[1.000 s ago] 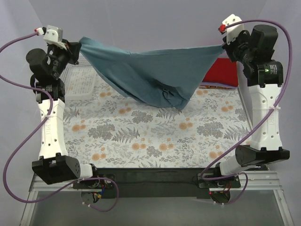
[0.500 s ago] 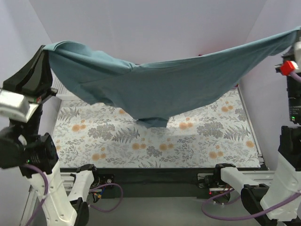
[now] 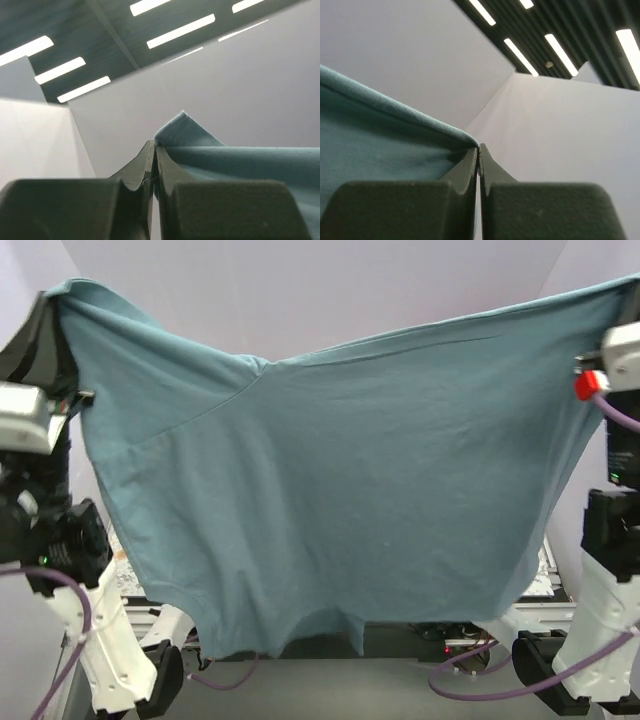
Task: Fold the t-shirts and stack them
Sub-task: Flatten the tshirt out
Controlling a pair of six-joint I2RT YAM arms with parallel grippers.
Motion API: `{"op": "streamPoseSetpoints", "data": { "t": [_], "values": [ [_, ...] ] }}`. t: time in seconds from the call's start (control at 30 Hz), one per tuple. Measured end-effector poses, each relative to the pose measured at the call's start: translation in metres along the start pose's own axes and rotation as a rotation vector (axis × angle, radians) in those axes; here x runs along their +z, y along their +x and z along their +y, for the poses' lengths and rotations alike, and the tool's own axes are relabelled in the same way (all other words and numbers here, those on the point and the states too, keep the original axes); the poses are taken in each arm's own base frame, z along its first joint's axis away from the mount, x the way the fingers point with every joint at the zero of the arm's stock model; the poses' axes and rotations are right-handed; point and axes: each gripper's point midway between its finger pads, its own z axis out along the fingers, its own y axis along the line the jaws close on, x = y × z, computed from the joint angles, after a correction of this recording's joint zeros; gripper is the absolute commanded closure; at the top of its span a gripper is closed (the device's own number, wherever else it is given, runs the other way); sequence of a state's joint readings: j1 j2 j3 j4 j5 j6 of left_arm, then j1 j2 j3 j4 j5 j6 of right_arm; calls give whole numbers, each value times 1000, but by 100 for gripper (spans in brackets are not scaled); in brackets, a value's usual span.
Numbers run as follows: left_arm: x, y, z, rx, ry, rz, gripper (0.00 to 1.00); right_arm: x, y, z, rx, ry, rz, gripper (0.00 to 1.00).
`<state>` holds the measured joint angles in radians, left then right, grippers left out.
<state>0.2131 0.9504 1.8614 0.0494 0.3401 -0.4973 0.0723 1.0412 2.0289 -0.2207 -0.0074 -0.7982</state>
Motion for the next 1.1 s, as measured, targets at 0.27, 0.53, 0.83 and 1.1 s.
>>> {"op": "streamPoseSetpoints", "data": {
  "t": [0.27, 0.53, 0.83, 1.1],
  "values": [
    [-42, 225, -71, -258, 182, 468, 100, 2, 135, 170, 48, -394, 206, 99],
    [-150, 422, -171, -546, 360, 875, 100, -90, 279, 347, 109, -782, 463, 99],
    [-205, 548, -276, -693, 474, 1120, 100, -113, 388, 466, 137, -1008, 622, 99],
    [-211, 592, -326, -653, 512, 1178, 100, -108, 430, 497, 86, -1048, 661, 99]
  ]
}}
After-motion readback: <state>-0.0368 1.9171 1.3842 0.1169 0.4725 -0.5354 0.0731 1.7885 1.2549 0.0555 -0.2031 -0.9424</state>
